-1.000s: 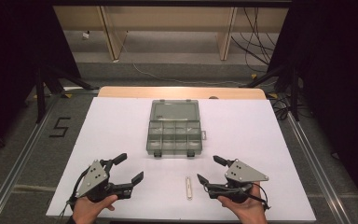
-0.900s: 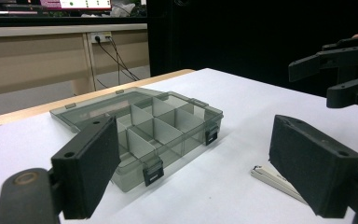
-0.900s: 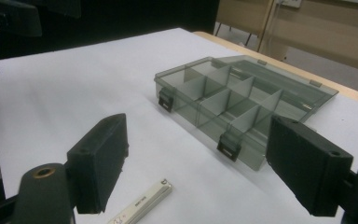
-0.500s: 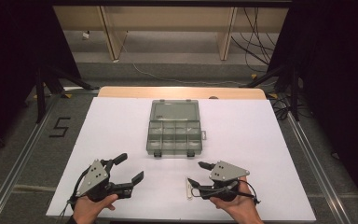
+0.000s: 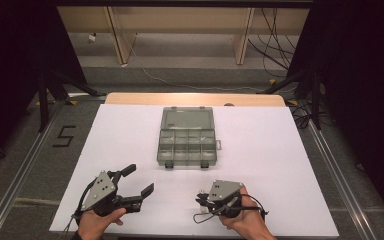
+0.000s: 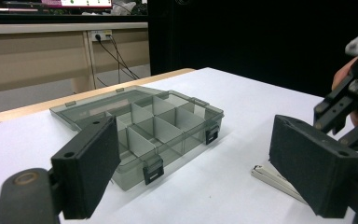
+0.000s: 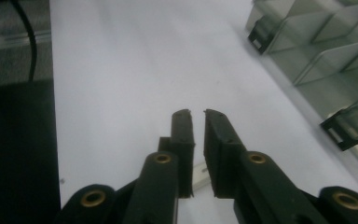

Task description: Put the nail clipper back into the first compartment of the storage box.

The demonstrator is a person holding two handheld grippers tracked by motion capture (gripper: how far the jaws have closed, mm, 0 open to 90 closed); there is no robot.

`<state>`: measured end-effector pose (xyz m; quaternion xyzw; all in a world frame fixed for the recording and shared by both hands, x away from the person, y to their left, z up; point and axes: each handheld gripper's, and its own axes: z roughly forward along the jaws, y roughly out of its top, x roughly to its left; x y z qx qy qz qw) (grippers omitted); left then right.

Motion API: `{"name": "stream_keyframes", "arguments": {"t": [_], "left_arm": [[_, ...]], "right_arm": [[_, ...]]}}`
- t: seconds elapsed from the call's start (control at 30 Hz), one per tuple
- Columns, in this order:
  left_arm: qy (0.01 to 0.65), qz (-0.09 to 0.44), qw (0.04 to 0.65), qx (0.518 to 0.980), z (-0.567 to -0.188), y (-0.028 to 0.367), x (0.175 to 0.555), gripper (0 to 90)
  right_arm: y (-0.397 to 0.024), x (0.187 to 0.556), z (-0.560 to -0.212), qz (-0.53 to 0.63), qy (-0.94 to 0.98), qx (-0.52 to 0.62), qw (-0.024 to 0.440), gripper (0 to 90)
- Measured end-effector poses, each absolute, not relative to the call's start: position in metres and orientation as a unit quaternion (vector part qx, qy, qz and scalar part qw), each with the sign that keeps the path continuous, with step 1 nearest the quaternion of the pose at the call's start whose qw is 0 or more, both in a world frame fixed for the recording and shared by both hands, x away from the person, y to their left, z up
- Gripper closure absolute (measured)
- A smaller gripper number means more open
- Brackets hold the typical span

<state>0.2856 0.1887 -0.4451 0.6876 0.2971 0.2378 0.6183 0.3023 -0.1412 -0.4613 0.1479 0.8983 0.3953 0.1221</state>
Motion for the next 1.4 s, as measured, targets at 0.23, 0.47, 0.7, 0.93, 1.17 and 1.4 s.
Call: {"name": "stream_keyframes", "arguments": {"t": [0.23, 0.47, 0.7, 0.93, 1.17, 1.4], "left_arm": [[0.297, 0.238, 0.618, 0.688, -0.445, 0.189, 0.285, 15.7], [0.299, 0.235, 0.620, 0.687, -0.445, 0.188, 0.284, 15.7], [0.298, 0.235, 0.621, 0.686, -0.444, 0.188, 0.284, 15.7], [0.297, 0.238, 0.619, 0.687, -0.444, 0.189, 0.284, 15.7], [0.293, 0.239, 0.620, 0.687, -0.443, 0.189, 0.283, 15.7], [0.293, 0.236, 0.622, 0.687, -0.443, 0.188, 0.282, 15.7]], "right_arm": [[-0.134, 0.304, -0.468, 0.375, 0.911, 0.130, 0.108, 90.0], [-0.125, 0.305, -0.475, 0.354, 0.922, 0.118, 0.101, 90.0], [-0.121, 0.306, -0.481, 0.328, 0.935, 0.108, 0.086, 90.0], [-0.122, 0.306, -0.482, 0.320, 0.937, 0.110, 0.082, 90.0], [-0.129, 0.308, -0.479, 0.316, 0.938, 0.114, 0.087, 90.0], [-0.135, 0.310, -0.479, 0.297, 0.943, 0.117, 0.093, 90.0]]}}
